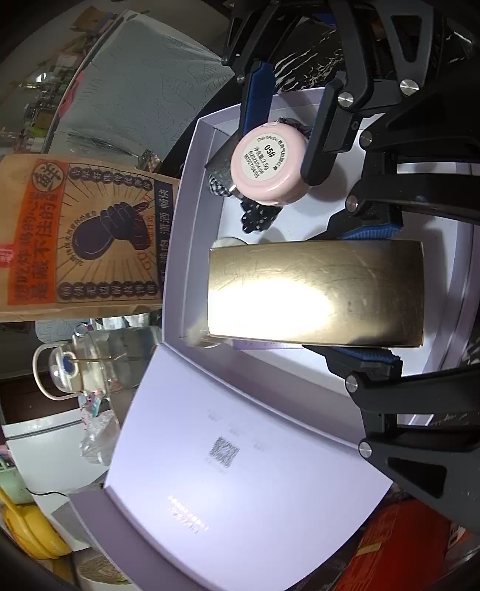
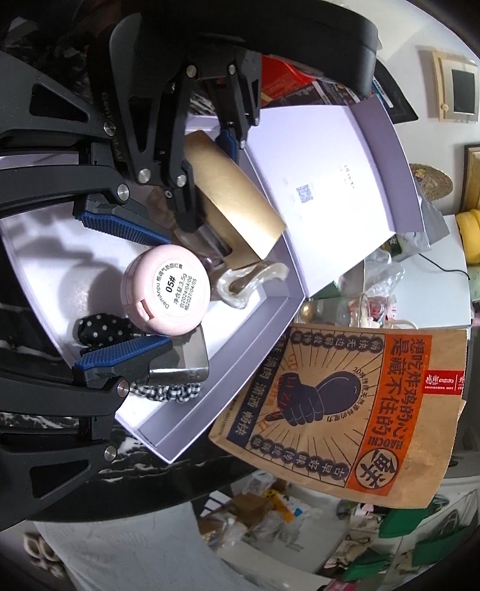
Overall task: Organize rigid objects
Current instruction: 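Carry the gold box and pink compact with both tools into the lavender box, then open the left tool to drop the gold box while the right tool releases the compact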
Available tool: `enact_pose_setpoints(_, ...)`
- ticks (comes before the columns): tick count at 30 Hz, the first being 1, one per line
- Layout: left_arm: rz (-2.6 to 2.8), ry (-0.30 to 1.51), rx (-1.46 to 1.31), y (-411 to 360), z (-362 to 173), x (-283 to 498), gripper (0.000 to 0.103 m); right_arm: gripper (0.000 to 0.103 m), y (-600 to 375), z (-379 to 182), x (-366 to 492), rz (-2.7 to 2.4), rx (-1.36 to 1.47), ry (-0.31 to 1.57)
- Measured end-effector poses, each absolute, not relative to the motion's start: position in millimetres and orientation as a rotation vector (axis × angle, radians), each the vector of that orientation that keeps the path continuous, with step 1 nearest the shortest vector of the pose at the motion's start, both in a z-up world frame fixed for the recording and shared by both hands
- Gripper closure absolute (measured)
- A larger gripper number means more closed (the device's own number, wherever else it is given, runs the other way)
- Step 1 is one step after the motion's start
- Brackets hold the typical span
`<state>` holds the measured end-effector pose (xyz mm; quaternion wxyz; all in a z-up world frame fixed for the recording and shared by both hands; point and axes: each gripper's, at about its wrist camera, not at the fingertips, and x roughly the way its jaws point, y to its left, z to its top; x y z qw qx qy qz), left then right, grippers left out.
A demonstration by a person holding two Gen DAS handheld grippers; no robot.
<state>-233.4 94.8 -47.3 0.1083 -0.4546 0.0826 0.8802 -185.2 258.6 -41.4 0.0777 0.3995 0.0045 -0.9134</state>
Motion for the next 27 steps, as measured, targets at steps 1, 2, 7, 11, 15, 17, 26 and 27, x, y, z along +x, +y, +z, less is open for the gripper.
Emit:
enact_pose_setpoints(1, 2.585, 0.231, -1.344, 93.9, -48.5, -234.0, 0.059, 0.053, 258.0, -41.8, -185.2, -2.738, 1.195, 0.025)
enact_pose_setpoints(2, 2.578, 0.223, -1.356, 93.2, -50.0, -235.2, 0.059, 0.053, 257.6, -42.2, -185.2, -2.74, 1.194, 0.03)
enact_pose_setpoints(7, 2.579, 0.214, -1.351, 92.4, -50.9, -235.3, 0.059, 0.053, 256.9, -44.6, -187.0, -2.74, 1.206, 0.043)
enact_pose_setpoints(11, 2.59, 0.202, -1.355, 90.9, -50.0, -234.5, 0.059, 0.053, 256.0, -45.1, -187.0, -2.739, 1.211, 0.042)
enact_pose_setpoints(15, 2.604, 0.212, -1.366, 91.5, -48.9, -235.9, 0.059, 0.052, 257.1, -44.5, -186.9, -2.737, 1.228, 0.024)
enact_pose_setpoints(17, 2.613, 0.226, -1.37, 91.8, -48.4, -235.8, 0.059, 0.052, 257.6, -43.7, -187.2, -2.736, 1.246, 0.016)
enact_pose_setpoints(26, 2.645, 0.217, -1.379, 84.7, -41.4, -230.0, 0.059, 0.036, 261.7, -36.4, -181.9, -2.775, 1.246, -0.007)
enact_pose_setpoints(27, 2.647, 0.22, -1.368, 84.6, -38.9, -226.4, 0.059, 0.035, 262.6, -34.8, -180.9, -2.78, 1.245, -0.014)
